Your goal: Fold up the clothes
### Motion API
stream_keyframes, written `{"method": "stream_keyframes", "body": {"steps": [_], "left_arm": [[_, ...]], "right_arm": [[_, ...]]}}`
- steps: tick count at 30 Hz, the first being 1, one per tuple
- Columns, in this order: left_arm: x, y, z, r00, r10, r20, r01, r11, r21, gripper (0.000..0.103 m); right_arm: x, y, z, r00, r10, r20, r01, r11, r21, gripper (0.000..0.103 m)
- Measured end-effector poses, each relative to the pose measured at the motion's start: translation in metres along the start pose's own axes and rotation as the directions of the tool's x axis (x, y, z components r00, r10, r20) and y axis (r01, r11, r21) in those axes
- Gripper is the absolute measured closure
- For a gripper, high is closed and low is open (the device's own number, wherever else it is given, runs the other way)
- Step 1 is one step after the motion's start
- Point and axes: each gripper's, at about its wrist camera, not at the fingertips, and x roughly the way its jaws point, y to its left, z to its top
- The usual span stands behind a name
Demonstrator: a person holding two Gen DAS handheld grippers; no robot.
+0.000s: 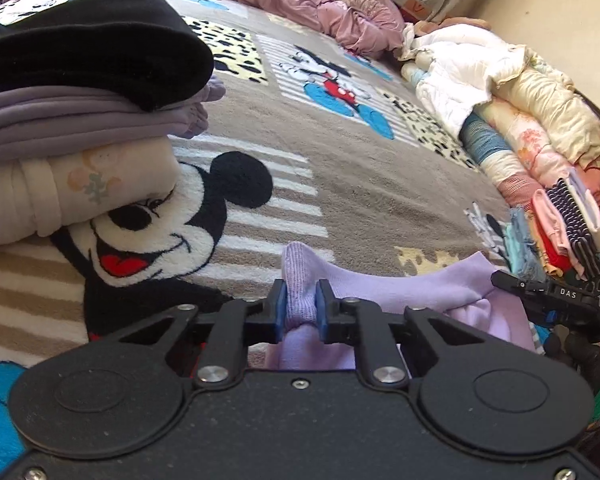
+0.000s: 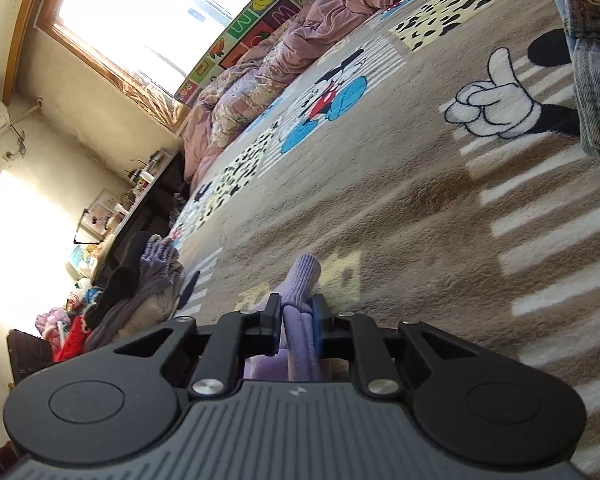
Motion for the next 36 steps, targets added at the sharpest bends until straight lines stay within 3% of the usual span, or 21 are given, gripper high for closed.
{"method": "stream_keyframes", "body": {"steps": [3,7,13,17,21,26,32,33,35,36], "left_arm": [[-0.014,0.004,0.002,0.995,-0.069,0.068,0.07,0.997,-0.015,0.094],[-0.023,0.011,0.005,0.986,-0.107,0.126,0.114,0.992,-0.049,0.095],[-0.018,0.032,0.004,0.965,-0.185,0.184,0.212,0.967,-0.142,0.098],[-0.006,0.042,0.0,0.969,-0.179,0.168,0.207,0.963,-0.172,0.098],[0.008,0.049,-0.002,0.98,-0.152,0.128,0.175,0.966,-0.191,0.099],[0.021,0.056,-0.004,0.992,-0.104,0.074,0.118,0.972,-0.204,0.099],[0.023,0.061,-0.006,0.997,-0.062,0.043,0.07,0.974,-0.213,0.098],[0.021,0.059,-0.006,0.998,-0.046,0.043,0.054,0.977,-0.207,0.092],[0.01,0.048,-0.005,0.998,0.005,0.058,0.005,0.985,-0.173,0.091],[0.005,0.043,-0.004,0.997,0.03,0.066,-0.02,0.987,-0.157,0.084]], "right_arm": [[-0.008,-0.002,0.004,0.996,0.082,0.041,-0.084,0.996,0.043,0.087],[-0.014,-0.01,0.007,0.982,0.168,0.092,-0.177,0.979,0.102,0.088],[-0.011,-0.026,0.006,0.961,0.244,0.131,-0.266,0.943,0.199,0.089],[-0.009,-0.032,0.006,0.975,0.191,0.114,-0.211,0.957,0.199,0.089],[-0.002,-0.026,0.004,0.997,0.035,0.072,-0.044,0.992,0.12,0.089],[0.007,-0.017,-0.005,0.994,-0.098,0.042,0.096,0.994,0.055,0.088],[0.004,-0.014,-0.007,0.989,-0.139,0.05,0.137,0.989,0.046,0.085],[0.003,-0.013,-0.006,0.988,-0.143,0.052,0.141,0.989,0.044,0.082],[-0.004,-0.01,-0.003,0.983,-0.165,0.074,0.164,0.986,0.03,0.072],[-0.009,-0.007,0.0,0.983,-0.166,0.083,0.165,0.986,0.017,0.072]]}}
